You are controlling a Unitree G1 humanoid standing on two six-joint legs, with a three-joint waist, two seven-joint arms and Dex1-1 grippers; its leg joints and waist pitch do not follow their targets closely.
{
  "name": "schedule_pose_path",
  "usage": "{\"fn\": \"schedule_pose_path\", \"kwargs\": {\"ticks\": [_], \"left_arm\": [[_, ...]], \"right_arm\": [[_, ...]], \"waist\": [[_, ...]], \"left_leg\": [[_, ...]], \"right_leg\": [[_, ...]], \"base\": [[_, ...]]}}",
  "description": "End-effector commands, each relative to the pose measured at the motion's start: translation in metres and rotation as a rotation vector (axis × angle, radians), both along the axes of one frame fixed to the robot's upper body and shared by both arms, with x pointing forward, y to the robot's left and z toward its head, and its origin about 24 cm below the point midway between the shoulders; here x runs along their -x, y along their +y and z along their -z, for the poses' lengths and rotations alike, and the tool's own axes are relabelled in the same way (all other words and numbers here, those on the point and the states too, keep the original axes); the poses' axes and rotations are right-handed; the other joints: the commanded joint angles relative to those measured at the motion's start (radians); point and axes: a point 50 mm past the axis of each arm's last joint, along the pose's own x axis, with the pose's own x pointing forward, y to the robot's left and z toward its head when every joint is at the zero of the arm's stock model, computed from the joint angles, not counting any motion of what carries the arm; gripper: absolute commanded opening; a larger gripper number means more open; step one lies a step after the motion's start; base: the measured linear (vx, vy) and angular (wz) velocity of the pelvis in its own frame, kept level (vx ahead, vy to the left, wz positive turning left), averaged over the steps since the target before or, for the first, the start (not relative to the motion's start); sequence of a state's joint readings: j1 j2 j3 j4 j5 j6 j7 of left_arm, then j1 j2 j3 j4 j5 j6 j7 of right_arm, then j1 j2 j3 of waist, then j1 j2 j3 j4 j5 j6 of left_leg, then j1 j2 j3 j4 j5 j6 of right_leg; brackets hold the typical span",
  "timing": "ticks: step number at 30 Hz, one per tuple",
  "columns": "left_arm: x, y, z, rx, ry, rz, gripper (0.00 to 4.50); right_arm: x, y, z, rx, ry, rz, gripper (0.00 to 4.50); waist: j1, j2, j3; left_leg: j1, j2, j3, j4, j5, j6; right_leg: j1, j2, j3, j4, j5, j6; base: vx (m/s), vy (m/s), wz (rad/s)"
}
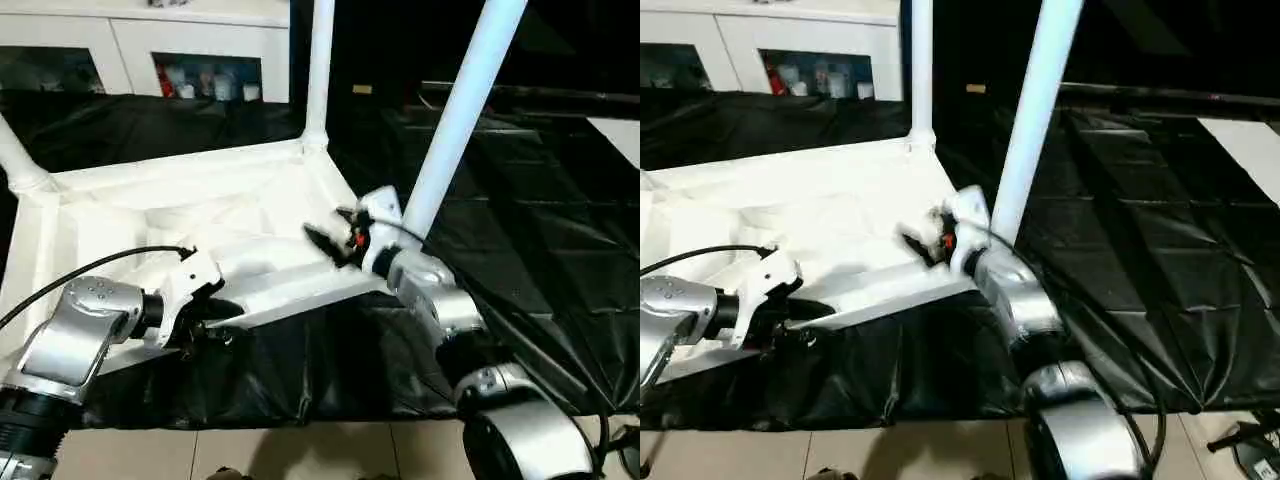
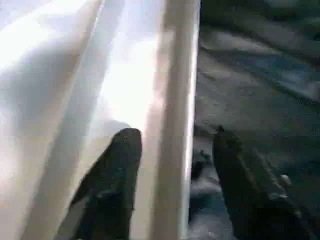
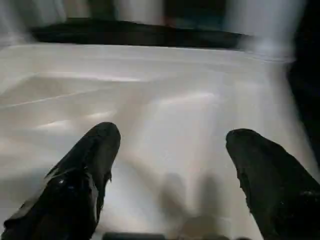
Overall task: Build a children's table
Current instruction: Rotate table base
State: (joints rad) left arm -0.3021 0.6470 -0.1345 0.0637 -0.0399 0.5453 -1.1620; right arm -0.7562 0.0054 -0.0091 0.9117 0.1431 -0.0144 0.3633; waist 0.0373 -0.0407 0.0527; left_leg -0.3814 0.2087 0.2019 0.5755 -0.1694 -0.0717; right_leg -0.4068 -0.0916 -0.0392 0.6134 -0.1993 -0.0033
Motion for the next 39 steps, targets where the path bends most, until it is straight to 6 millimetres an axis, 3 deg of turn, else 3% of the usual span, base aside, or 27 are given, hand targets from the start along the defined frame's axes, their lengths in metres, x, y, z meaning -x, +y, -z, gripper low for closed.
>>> {"fn": "schedule_pose_path", "kwargs": {"ticks": [1,3,6,9,11,15,17,20,21,23,24,25,26,27,28,29,30,31,32,33,35,36,37,39], "left_arm": [[0.0,0.0,0.0,-0.04,-0.039,-0.022,2.81],[-0.002,0.0,0.0,-0.079,-0.106,-0.037,3.09],[-0.007,0.002,0.001,-0.117,-0.158,-0.062,3.15],[-0.022,0.001,-0.005,-0.136,-0.262,-0.099,3.49],[-0.028,-0.002,-0.009,-0.129,-0.305,-0.121,3.58],[-0.041,-0.006,-0.017,-0.113,-0.388,-0.166,3.9],[-0.046,-0.01,-0.019,-0.1,-0.409,-0.191,3.9],[-0.051,-0.015,-0.019,-0.101,-0.439,-0.202,4.31],[-0.053,-0.02,-0.019,-0.071,-0.465,-0.225,4.3],[-0.054,-0.024,-0.019,-0.048,-0.481,-0.243,4.3],[-0.05,-0.03,-0.02,0.063,-0.512,-0.294,4.45],[-0.047,-0.03,-0.02,0.103,-0.514,-0.315,4.45],[-0.045,-0.03,-0.02,0.133,-0.519,-0.325,4.45],[-0.043,-0.03,-0.02,0.166,-0.526,-0.341,4.45],[-0.039,-0.028,-0.019,0.208,-0.535,-0.377,4.45],[-0.039,-0.028,-0.019,0.208,-0.535,-0.377,4.45],[-0.032,-0.02,-0.016,0.227,-0.571,-0.452,4.45],[-0.012,0.003,-0.008,0.243,-0.646,-0.64,4.45],[-0.005,0.009,-0.007,0.245,-0.67,-0.688,4.45],[0.0,0.013,-0.006,0.248,-0.688,-0.723,4.45],[0.011,0.019,-0.011,0.282,-0.753,-0.817,4.49],[0.021,0.021,-0.01,0.289,-0.788,-0.858,4.5],[0.029,0.021,-0.008,0.302,-0.81,-0.883,4.5],[0.036,0.02,-0.006,0.293,-0.835,-0.888,4.5]], "right_arm": [[-0.007,-0.019,0.0,0.002,0.01,0.144,3.89],[-0.013,-0.034,-0.002,-0.012,0.015,0.249,3.89],[-0.016,-0.048,-0.004,-0.003,0.013,0.31,3.89],[-0.019,-0.067,-0.007,0.035,-0.006,0.368,3.89],[-0.02,-0.076,-0.008,0.049,-0.013,0.404,3.89],[-0.022,-0.09,-0.011,0.086,-0.029,0.45,3.89],[-0.022,-0.097,-0.012,0.095,-0.032,0.464,3.89],[-0.023,-0.103,-0.013,0.117,-0.039,0.479,3.89],[-0.023,-0.105,-0.015,0.131,-0.048,0.463,3.89],[-0.023,-0.105,-0.016,0.138,-0.054,0.45,3.89],[-0.023,-0.097,-0.017,0.113,-0.069,0.352,3.89],[-0.023,-0.093,-0.018,0.099,-0.073,0.314,3.89],[-0.022,-0.089,-0.018,0.085,-0.074,0.283,3.89],[-0.021,-0.085,-0.018,0.069,-0.075,0.243,3.89],[-0.02,-0.079,-0.018,0.042,-0.078,0.18,3.89],[-0.02,-0.079,-0.018,0.042,-0.078,0.18,3.89],[-0.016,-0.07,-0.016,0.027,-0.081,0.087,3.89],[-0.005,-0.057,-0.011,0.022,-0.093,-0.048,3.89],[-0.001,-0.055,-0.01,0.019,-0.094,-0.075,3.89],[0.002,-0.053,-0.009,0.01,-0.095,-0.09,3.89],[0.009,-0.054,-0.008,0.029,-0.112,-0.094,4.05],[0.015,-0.054,-0.008,0.025,-0.121,-0.1,4.15],[0.02,-0.054,-0.008,0.018,-0.128,-0.111,4.15],[0.026,-0.054,-0.008,0.0,-0.121,-0.126,4.39]], "waist": [[-0.005,0.025,-0.063],[-0.003,0.024,-0.066],[0.001,0.025,-0.067],[0.011,0.029,-0.068],[0.012,0.03,-0.068],[0.014,0.028,-0.071],[0.015,0.027,-0.073],[0.011,0.026,-0.074],[0.009,0.036,-0.075],[0.012,0.028,-0.077],[0.013,0.05,-0.078],[0.006,0.04,-0.078],[0.006,0.036,-0.079],[0.003,0.044,-0.08],[-0.007,0.042,-0.078],[-0.009,0.043,-0.078],[-0.008,0.056,-0.078],[-0.016,0.042,-0.073],[-0.015,0.043,-0.073],[-0.021,0.043,-0.072],[-0.015,0.055,-0.071],[-0.011,0.056,-0.07],[-0.002,0.053,-0.062],[0.004,0.052,-0.059]], "left_leg": [[0.033,0.018,-0.004,-0.066,-0.202,-0.043],[0.032,0.017,-0.005,-0.063,-0.187,-0.039],[0.032,0.016,-0.004,-0.061,-0.175,-0.032],[0.036,0.015,-0.001,-0.057,-0.203,-0.036],[0.029,0.014,-0.005,-0.058,-0.209,-0.043],[0.032,0.012,-0.004,-0.053,-0.215,-0.047],[0.024,0.011,-0.006,-0.051,-0.192,-0.039],[0.019,0.009,-0.007,-0.048,-0.179,-0.029],[0.022,0.008,-0.006,-0.044,-0.173,-0.024],[0.016,0.008,-0.006,-0.042,-0.15,-0.008],[0.016,0.007,-0.009,-0.041,-0.153,-0.005],[0.012,0.01,-0.007,-0.04,-0.159,0.009],[0.011,0.01,-0.008,-0.039,-0.149,0.022],[0.01,0.01,-0.008,-0.038,-0.15,0.032],[0.004,0.012,-0.01,-0.038,-0.154,0.048],[0.009,0.012,-0.01,-0.038,-0.153,0.06],[0.012,0.012,-0.01,-0.036,-0.154,0.063],[-0.003,0.018,-0.013,-0.038,-0.148,0.079],[-0.003,0.019,-0.014,-0.039,-0.14,0.085],[0.004,0.02,-0.011,-0.039,-0.166,0.096],[0.016,0.026,-0.008,-0.043,-0.185,0.075],[0.021,0.029,-0.007,-0.044,-0.204,0.064],[0.022,0.033,-0.008,-0.052,-0.263,0.034],[0.025,0.033,-0.01,-0.055,-0.3,0.021]], "right_leg": [[0.036,-0.029,0.034,-0.054,-0.085,-0.198],[0.038,-0.027,0.033,-0.052,-0.06,-0.189],[0.037,-0.023,0.032,-0.048,-0.028,-0.191],[0.033,-0.022,0.03,-0.051,-0.047,-0.19],[0.037,-0.025,0.03,-0.049,-0.067,-0.184],[0.035,-0.023,0.028,-0.05,-0.056,-0.188],[0.042,-0.023,0.027,-0.044,-0.022,-0.194],[0.045,-0.024,0.026,-0.043,-0.015,-0.195],[0.045,-0.021,0.026,-0.044,0.018,-0.205],[0.052,-0.024,0.025,-0.039,0.047,-0.218],[0.052,-0.026,0.024,-0.036,0.053,-0.225],[0.054,-0.025,0.024,-0.04,0.077,-0.239],[0.057,-0.026,0.022,-0.037,0.083,-0.252],[0.056,-0.026,0.022,-0.036,0.086,-0.26],[0.062,-0.028,0.022,-0.038,0.096,-0.27],[0.057,-0.027,0.021,-0.04,0.079,-0.277],[0.055,-0.026,0.021,-0.039,0.073,-0.281],[0.067,-0.027,0.021,-0.038,0.1,-0.277],[0.068,-0.026,0.02,-0.04,0.109,-0.268],[0.06,-0.026,0.02,-0.048,0.068,-0.258],[0.048,-0.019,0.02,-0.058,-0.012,-0.257],[0.045,-0.019,0.02,-0.061,-0.036,-0.254],[0.04,-0.019,0.023,-0.069,-0.113,-0.229],[0.039,-0.018,0.025,-0.076,-0.158,-0.2]], "base": [[0.0,0.0,0.0],[0.0,0.0,0.0],[0.0,0.0,0.0],[0.0,0.0,0.0],[0.0,0.0,0.0],[0.0,0.0,0.0],[0.0,0.0,0.0],[0.0,0.0,0.0],[0.0,0.0,0.0],[0.0,0.0,0.0],[0.0,0.0,0.0],[0.0,0.0,0.0],[0.0,0.0,0.0],[0.0,0.0,0.0],[0.0,0.0,0.0],[0.0,0.0,0.0],[0.0,0.0,0.0],[0.0,0.0,0.0],[0.0,0.0,0.0],[0.0,0.0,0.0],[0.0,0.0,0.0],[0.0,0.0,0.0],[0.0,0.0,0.0],[0.0,0.0,0.0]]}}
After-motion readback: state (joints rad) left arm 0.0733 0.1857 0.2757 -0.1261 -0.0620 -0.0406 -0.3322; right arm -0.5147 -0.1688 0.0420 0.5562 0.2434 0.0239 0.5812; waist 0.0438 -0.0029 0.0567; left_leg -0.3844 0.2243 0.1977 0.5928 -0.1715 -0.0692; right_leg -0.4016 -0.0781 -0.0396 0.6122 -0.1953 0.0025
